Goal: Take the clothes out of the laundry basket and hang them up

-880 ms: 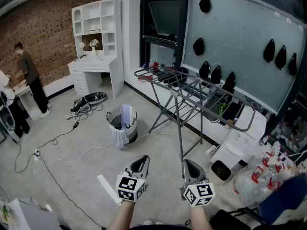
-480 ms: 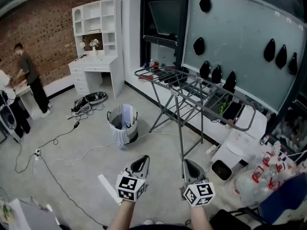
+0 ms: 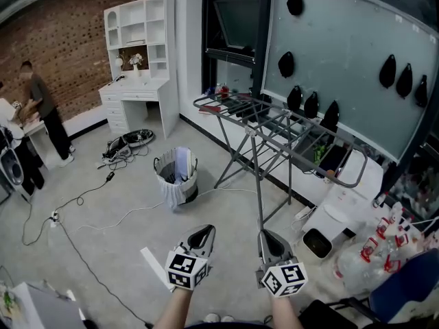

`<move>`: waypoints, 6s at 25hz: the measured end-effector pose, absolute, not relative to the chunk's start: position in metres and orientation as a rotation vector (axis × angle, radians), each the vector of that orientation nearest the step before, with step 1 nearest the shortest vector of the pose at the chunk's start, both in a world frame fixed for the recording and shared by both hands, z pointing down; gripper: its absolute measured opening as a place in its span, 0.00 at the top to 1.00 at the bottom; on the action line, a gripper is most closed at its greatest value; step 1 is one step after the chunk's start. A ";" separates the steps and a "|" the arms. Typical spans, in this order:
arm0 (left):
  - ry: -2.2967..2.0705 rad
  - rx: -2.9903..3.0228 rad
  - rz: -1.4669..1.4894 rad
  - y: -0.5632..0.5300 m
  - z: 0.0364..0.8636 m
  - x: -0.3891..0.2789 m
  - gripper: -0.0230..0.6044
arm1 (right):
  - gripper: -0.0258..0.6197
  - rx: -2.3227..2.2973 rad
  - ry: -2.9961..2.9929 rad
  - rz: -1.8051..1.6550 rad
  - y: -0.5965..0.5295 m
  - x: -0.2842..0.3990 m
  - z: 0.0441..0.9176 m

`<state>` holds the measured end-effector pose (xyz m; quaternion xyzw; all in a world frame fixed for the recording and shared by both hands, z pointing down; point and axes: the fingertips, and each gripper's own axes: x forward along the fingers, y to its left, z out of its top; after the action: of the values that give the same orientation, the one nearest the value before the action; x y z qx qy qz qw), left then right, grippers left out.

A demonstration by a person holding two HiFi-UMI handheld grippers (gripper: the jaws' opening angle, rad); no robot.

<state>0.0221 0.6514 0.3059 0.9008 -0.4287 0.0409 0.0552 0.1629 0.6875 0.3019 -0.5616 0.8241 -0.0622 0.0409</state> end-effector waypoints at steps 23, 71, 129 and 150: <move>-1.212 2.738 0.062 0.642 0.312 0.011 0.72 | 0.69 -1.673 2.467 -0.248 0.678 0.150 0.303; -1.354 2.651 0.099 0.243 0.357 -0.003 0.72 | 0.69 -1.630 2.496 -0.307 0.280 0.161 0.330; -1.646 2.467 0.097 -0.053 0.378 -0.092 0.71 | 0.69 -1.314 2.759 -0.347 -0.053 0.054 0.353; -1.569 2.369 0.153 -0.263 0.433 -0.183 0.71 | 0.69 -1.304 2.842 -0.502 -0.262 -0.050 0.414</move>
<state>-0.1834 -0.2634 0.4325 0.8233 -0.5455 0.0532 0.1475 -0.0503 -0.2622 0.4144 -0.4118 0.8973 -0.1586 -0.0129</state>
